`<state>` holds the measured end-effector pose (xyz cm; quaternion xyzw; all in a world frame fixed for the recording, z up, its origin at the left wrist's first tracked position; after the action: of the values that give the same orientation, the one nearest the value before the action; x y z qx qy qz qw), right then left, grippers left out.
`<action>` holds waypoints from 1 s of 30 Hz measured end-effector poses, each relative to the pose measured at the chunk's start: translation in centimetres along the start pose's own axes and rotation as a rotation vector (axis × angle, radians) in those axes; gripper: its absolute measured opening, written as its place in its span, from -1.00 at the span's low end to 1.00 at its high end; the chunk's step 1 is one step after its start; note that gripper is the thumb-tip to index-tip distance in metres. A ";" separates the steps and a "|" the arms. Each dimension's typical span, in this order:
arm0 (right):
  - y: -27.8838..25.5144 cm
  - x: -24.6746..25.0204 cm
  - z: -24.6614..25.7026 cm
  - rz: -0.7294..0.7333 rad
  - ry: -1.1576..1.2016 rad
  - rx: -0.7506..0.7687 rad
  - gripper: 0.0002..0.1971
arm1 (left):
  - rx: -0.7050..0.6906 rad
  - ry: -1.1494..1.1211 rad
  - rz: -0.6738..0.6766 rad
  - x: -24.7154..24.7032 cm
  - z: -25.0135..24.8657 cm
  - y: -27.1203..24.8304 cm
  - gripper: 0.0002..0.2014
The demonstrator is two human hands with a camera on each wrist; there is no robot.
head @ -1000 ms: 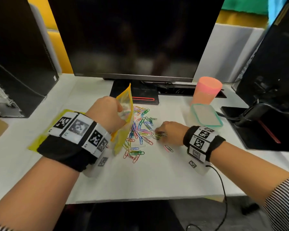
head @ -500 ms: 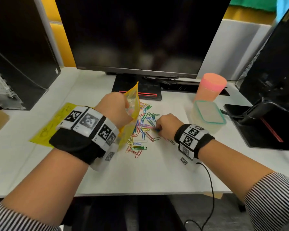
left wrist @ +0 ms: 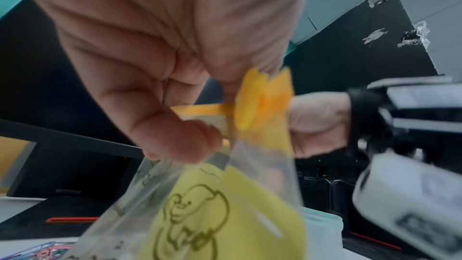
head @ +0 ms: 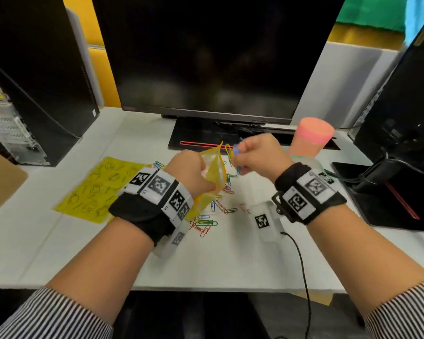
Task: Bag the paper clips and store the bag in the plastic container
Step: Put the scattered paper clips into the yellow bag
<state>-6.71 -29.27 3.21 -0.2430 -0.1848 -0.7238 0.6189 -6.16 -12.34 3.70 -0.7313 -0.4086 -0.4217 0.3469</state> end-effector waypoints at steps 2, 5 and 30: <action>-0.4 -0.5 2.2 0.050 0.094 0.018 -0.86 | 0.001 0.015 0.003 0.0 -0.2 0.0 -0.58; -0.6 -2.2 3.5 0.130 -0.008 -0.013 -0.92 | -0.005 0.020 -0.014 0.1 -0.4 -0.1 -0.63; -4.8 -14.3 -0.4 0.670 -0.970 0.635 -0.48 | 0.178 -0.097 -0.267 8.0 8.4 -3.0 -0.62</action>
<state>-9.86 -17.15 -5.28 -0.3912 -0.5607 -0.2114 0.6985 -3.56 -1.47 8.03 -0.6565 -0.5540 -0.3905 0.3311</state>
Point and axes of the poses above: each hand's wrist, its own y-axis towards the middle knuckle, its own x-axis out of the back of the hand, z = x × y, the point moved 3 cm from there along y, towards the middle knuckle, and after that the axes turned 6 degrees about z, right-handed, at the moved point
